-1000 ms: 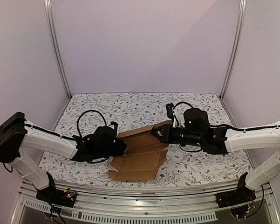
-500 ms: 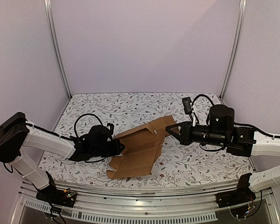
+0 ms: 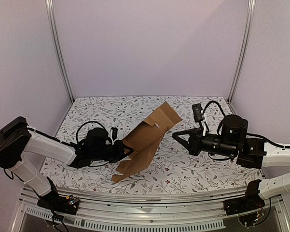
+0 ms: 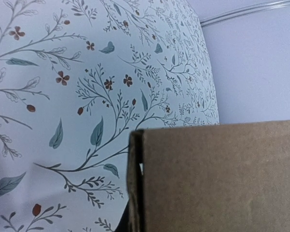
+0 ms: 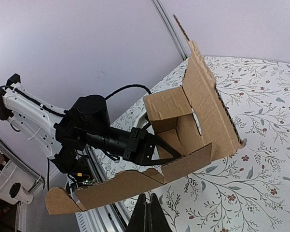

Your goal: Fold the paper box

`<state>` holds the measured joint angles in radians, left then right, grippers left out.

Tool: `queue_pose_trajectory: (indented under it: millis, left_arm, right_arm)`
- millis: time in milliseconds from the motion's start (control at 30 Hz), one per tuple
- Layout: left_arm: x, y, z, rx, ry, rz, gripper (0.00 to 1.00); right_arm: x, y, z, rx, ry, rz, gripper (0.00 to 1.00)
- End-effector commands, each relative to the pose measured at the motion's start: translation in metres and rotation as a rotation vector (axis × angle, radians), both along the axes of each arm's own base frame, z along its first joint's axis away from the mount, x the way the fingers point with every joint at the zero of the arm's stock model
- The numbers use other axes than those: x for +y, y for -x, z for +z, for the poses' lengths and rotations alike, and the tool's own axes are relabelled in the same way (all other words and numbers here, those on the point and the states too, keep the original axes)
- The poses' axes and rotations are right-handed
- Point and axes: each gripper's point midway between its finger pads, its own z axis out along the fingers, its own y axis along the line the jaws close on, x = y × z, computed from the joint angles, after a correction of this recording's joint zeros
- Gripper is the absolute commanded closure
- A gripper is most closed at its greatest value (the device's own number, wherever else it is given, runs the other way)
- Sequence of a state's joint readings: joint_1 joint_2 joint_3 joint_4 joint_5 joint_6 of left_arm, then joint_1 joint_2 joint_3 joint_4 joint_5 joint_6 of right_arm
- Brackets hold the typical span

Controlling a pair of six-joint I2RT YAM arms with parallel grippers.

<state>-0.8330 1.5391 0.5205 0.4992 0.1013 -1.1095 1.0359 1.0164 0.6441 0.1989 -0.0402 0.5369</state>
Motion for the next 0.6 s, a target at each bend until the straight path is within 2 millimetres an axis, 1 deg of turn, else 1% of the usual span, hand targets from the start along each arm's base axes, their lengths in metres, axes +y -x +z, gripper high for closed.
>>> queue_pose_trajectory:
  millis: [0,33,167,300,567]
  left_arm:
    - [-0.01,0.002,0.028,-0.008,0.131,-0.036,1.0]
    - [-0.011,0.003,0.031,-0.009,0.142,-0.04,1.0]
    - [-0.012,0.006,0.039,-0.016,0.164,-0.053,1.0]
    - [-0.011,0.008,0.043,-0.023,0.17,-0.059,1.0]
    - [-0.011,0.011,0.052,-0.048,0.178,-0.075,1.0]
  right_arm:
    - [0.014,-0.003,0.024,-0.067,-0.058,0.005,1.0]
    - [0.017,-0.004,0.03,-0.076,-0.072,0.006,1.0]
    - [0.028,-0.006,0.04,-0.097,-0.092,0.017,1.0]
    - [0.033,-0.007,0.05,-0.119,-0.108,0.017,1.0]
    - [0.045,-0.011,0.053,-0.124,-0.103,0.021,1.0]
